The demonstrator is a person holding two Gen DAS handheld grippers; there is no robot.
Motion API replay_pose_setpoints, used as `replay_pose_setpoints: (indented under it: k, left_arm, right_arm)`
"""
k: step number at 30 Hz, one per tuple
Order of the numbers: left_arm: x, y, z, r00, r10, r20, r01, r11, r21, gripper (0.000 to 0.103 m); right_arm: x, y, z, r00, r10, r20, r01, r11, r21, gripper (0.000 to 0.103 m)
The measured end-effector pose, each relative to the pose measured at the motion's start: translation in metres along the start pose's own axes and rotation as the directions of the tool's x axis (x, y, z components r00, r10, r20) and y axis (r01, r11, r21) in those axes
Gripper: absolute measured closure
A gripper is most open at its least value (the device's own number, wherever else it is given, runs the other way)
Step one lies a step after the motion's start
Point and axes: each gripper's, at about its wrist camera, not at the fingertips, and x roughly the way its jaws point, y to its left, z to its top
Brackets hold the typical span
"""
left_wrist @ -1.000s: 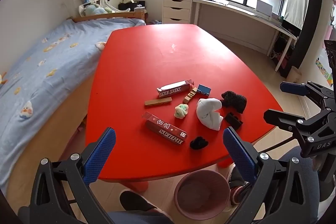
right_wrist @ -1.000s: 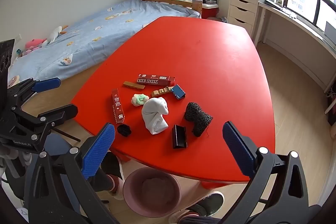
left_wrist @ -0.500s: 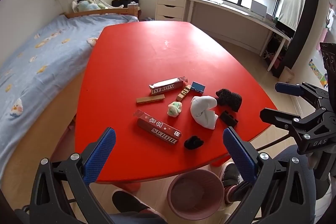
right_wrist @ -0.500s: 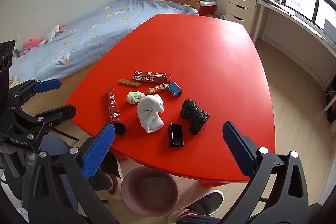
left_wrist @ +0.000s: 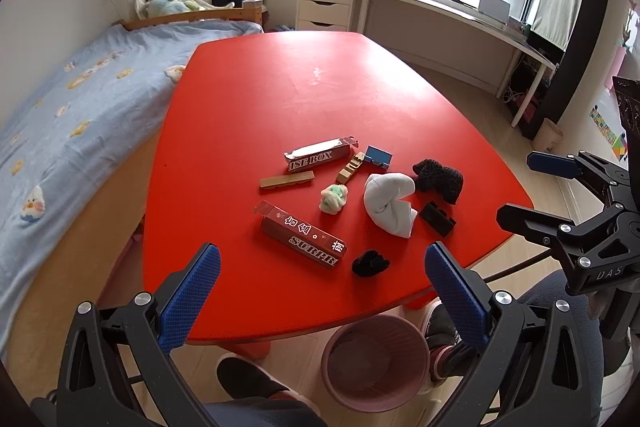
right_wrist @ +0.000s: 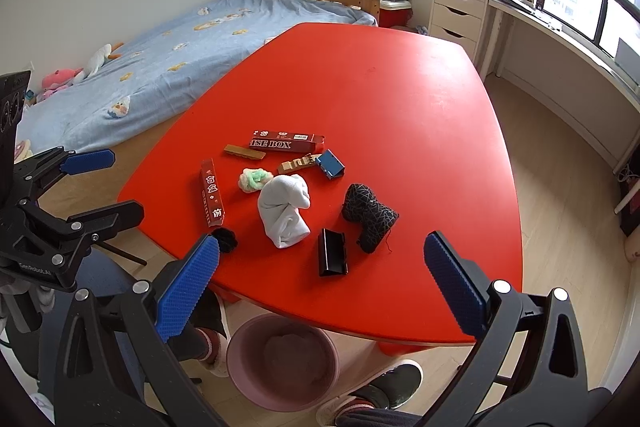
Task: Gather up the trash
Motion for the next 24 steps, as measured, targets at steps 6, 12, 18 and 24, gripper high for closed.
replay_pose_setpoints:
  k: [6,12,18,24]
  left_arm:
    - [-0.0033,-0.0009,0.0025,1.000,0.018,0.010,-0.018,1.000,0.008,0.005]
    - [-0.0043,0.0004,0.0026,1.000,0.018,0.008,-0.018,1.000,0.008,0.005]
    - [-0.0043,0.0013,0.0019,1.000,0.018,0.009,-0.018,1.000,0.007,0.005]
    - [-0.0043,0.0018,0.0019,1.000,0.015,0.007,-0.015,1.000,0.003,0.005]
  right_arm:
    - [-0.0021,0.0011,-0.0011,1.000,-0.005,0.001,0.005,1.000,0.002,0.003]
    - [-0.0018,0.0016,-0.0025,1.000,-0.005,-0.001,0.005,1.000,0.001,0.003]
    - [-0.0024,0.0016,-0.0027,1.000,-0.005,-0.001,0.005,1.000,-0.001,0.003]
    - [-0.0019,0.0013,-0.0038,1.000,-0.005,-0.003,0.005,1.000,0.003,0.003]
